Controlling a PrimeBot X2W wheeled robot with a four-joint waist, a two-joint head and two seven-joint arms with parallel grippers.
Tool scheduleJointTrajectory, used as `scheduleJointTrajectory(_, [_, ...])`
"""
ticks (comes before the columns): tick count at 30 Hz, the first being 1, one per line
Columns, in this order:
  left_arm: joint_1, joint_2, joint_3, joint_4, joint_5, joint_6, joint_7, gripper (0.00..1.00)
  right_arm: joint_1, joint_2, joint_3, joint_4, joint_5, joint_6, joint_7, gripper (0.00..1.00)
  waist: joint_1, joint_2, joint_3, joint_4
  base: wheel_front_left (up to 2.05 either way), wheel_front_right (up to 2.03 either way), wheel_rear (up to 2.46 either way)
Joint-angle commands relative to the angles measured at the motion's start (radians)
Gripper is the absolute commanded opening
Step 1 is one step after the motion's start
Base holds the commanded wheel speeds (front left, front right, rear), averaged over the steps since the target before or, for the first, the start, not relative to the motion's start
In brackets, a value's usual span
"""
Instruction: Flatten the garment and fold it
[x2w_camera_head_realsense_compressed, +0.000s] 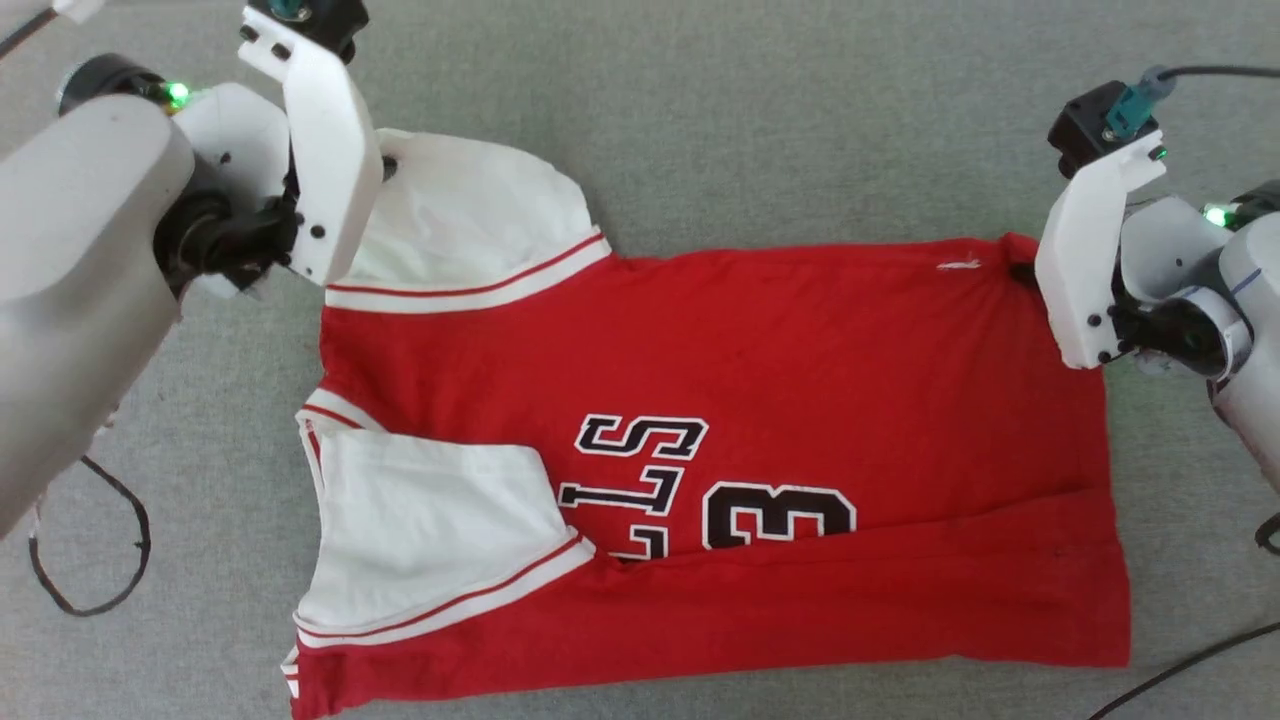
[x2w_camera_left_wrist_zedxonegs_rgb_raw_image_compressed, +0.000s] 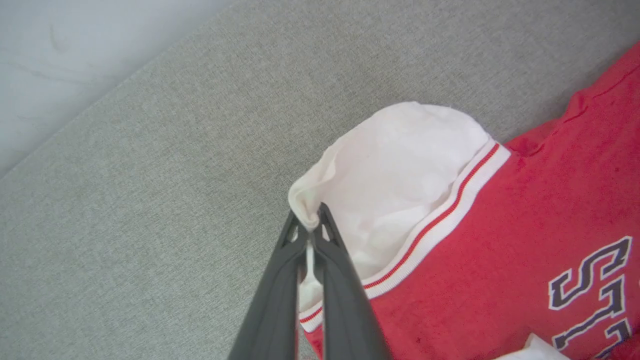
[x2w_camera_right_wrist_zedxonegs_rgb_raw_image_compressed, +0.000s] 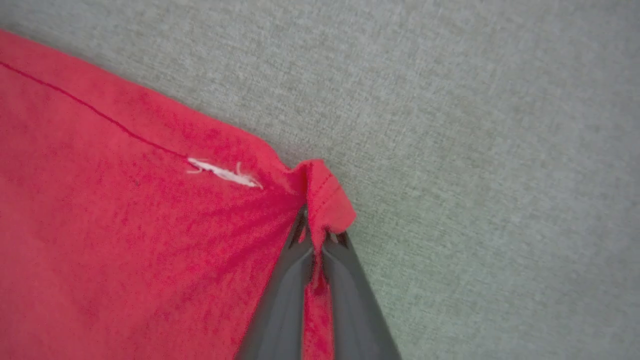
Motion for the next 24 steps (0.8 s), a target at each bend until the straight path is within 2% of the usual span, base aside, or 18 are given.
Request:
scheduleJointTrajectory(1, [0.027, 0.003, 0.003, 0.001, -0.020, -0.007, -0.039, 0.00, 0.017, -0.002, 0.019, 0.000, 0.017, -0.001, -0.052, 0.00, -0.0001, 0.0000, -0.040, -0.013, 0.00, 0.00, 0.00])
scheduleJointTrajectory(7, [0.089, 0.042, -0.005, -0.049, -0.033, -0.007, -0.127, 0.00, 0.055, -0.050, 0.053, -0.067, 0.049, -0.001, -0.227, 0.00, -0.0001, 0.0000, -0.130, -0.014, 0.00, 0.00, 0.00])
scheduleJointTrajectory(15, [0.229, 0.149, -0.017, -0.173, -0.041, -0.006, -0.239, 0.00, 0.184, -0.142, 0.081, -0.156, 0.088, -0.001, -0.372, 0.00, -0.0001, 0.0000, -0.250, 0.000, 0.00, 0.00, 0.00])
scheduleJointTrajectory(19, [0.290, 0.195, -0.019, -0.240, -0.041, 0.013, -0.274, 0.00, 0.240, -0.168, 0.085, -0.190, 0.090, -0.001, -0.410, 0.00, -0.0001, 0.0000, -0.284, 0.004, 0.00, 0.00, 0.00])
scheduleJointTrajectory(24, [0.407, 0.275, -0.025, -0.375, -0.045, 0.069, -0.318, 0.00, 0.344, -0.197, 0.066, -0.239, 0.093, -0.001, -0.477, 0.00, -0.0001, 0.0000, -0.325, 0.019, 0.00, 0.00, 0.00])
